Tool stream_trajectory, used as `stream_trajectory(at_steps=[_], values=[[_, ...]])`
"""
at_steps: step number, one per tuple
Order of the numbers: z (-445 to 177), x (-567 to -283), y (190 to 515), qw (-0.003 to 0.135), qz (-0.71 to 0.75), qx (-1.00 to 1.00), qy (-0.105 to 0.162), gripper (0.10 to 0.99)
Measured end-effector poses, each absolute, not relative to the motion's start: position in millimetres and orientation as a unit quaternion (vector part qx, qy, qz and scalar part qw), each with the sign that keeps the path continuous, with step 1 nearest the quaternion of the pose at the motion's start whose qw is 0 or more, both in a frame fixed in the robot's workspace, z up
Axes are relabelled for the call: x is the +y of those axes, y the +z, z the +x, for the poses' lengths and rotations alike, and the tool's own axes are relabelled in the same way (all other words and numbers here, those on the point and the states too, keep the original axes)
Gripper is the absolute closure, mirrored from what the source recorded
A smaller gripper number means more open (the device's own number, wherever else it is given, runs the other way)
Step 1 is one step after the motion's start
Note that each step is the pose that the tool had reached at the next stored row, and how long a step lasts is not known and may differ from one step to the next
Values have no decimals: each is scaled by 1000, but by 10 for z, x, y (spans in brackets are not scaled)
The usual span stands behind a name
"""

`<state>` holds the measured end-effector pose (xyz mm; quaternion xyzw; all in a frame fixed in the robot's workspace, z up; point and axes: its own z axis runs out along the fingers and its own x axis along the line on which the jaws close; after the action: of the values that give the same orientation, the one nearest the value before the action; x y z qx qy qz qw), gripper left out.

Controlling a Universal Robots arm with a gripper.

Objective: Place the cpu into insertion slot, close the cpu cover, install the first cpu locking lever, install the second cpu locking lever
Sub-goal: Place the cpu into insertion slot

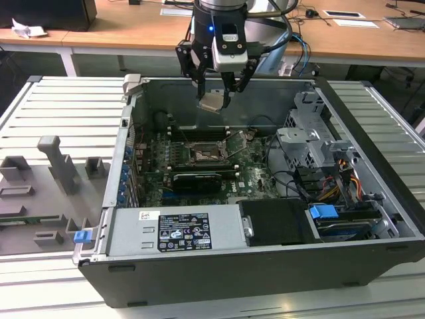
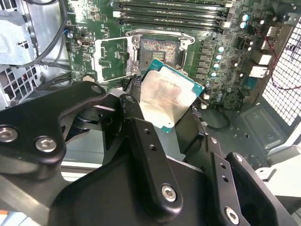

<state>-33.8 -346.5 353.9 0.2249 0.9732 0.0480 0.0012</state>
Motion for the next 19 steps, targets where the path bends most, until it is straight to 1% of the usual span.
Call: stream_trajectory(at_steps=[19], values=[[-338, -3465, 3526, 4, 281, 958, 48, 549]])
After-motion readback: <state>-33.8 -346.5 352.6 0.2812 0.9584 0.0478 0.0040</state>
